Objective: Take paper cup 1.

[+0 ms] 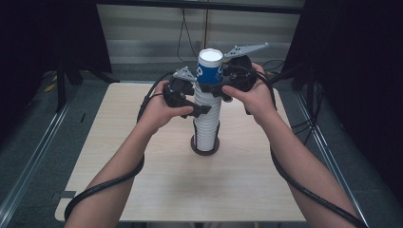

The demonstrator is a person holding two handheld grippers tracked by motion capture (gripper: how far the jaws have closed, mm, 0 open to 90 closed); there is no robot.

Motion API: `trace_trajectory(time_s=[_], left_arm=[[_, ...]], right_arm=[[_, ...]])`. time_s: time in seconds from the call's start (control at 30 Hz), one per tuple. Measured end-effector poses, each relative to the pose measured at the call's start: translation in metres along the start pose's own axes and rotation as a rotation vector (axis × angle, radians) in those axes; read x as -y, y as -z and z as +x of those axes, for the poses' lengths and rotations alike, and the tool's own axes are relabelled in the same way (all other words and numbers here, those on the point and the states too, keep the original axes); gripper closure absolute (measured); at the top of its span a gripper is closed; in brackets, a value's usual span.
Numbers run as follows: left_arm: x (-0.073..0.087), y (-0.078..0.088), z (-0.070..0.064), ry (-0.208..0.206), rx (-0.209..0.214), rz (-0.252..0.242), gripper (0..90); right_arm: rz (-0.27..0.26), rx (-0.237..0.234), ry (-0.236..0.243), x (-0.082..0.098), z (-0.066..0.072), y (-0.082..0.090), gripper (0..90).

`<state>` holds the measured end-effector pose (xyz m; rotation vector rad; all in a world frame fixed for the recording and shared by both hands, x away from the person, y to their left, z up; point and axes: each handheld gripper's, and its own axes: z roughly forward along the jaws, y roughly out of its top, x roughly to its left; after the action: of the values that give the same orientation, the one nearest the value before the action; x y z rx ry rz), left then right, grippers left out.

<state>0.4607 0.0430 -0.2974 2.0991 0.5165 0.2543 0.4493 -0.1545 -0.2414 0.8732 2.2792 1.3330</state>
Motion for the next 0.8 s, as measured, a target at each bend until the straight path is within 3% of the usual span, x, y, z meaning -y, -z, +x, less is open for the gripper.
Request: trace_trajectory(time_s=[0.17, 0.23, 0.37, 0.57, 0.63, 0.8], left_arm=[[-0.004, -0.001, 0.001, -0.003, -0.002, 0.007, 15.8], [-0.009, 0.002, 0.001, -0.025, -0.002, 0.023, 15.4], [-0.014, 0.006, 0.001, -0.011, -0.006, 0.003, 15.9], [-0.019, 0.008, 0.003, -0.026, -0.007, 0.007, 15.4], [-0.019, 0.007, 0.003, 0.001, 0.004, -0.015, 15.2], [-0.017, 0.003, 0.005, 0.016, 0.015, -0.031, 15.2]], right_arm=[[0.001, 0.000, 0.001, 0.000, 0.000, 0.001, 16.5], [0.002, -0.002, 0.001, 0.000, 0.000, 0.001, 16.6], [0.004, -0.002, 0.003, 0.000, 0.000, 0.001, 16.6], [0.006, -0.002, 0.003, 0.000, 0.000, 0.001, 16.6], [0.007, -0.002, 0.003, 0.000, 0.000, 0.001, 16.6], [0.006, -0.002, 0.000, -0.001, 0.000, 0.000, 16.8]])
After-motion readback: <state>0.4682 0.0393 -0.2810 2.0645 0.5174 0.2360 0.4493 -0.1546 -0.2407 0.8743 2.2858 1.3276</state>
